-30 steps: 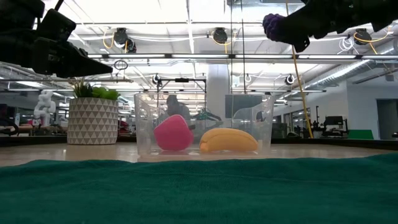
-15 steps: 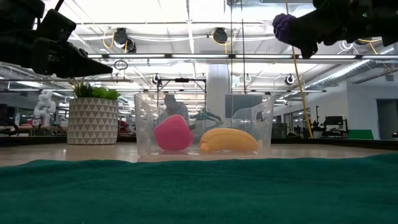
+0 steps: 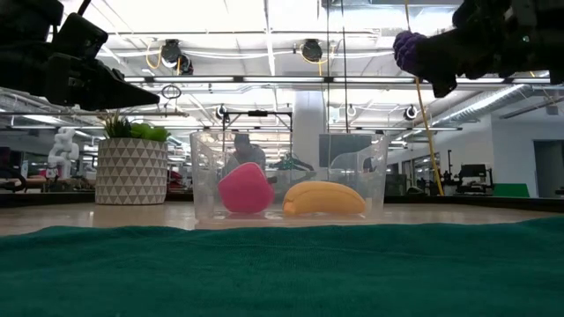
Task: Pick and placing Produce into tupperware
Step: Put the black berry into transparent bin
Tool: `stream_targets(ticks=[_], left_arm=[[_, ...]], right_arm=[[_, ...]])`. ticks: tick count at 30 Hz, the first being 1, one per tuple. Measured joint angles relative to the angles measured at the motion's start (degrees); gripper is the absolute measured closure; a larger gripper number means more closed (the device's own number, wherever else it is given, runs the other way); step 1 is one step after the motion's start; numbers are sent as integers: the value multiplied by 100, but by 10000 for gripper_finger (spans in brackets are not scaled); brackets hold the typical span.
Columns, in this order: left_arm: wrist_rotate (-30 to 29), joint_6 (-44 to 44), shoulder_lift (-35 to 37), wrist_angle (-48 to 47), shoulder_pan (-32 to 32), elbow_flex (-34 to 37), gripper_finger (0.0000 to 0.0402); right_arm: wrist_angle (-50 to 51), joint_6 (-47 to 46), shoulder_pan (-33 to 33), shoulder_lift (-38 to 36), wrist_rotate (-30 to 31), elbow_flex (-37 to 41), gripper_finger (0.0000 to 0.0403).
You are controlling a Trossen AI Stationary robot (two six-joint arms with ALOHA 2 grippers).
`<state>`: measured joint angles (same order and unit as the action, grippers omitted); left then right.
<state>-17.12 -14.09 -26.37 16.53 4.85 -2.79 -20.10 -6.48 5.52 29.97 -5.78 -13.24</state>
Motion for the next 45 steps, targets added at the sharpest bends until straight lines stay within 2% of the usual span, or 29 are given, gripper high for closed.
stream_targets(ticks=[9, 40, 45], left_arm=[[0, -1, 0, 0, 1, 0, 376], [0, -26, 2, -2, 0, 0, 376], [0, -26, 0, -2, 2, 0, 376]], right_arm=[[-540, -53, 0, 3, -19, 404, 197], [-539, -37, -1, 3, -52, 479, 197], [-539, -37, -2, 3, -200, 479, 197]])
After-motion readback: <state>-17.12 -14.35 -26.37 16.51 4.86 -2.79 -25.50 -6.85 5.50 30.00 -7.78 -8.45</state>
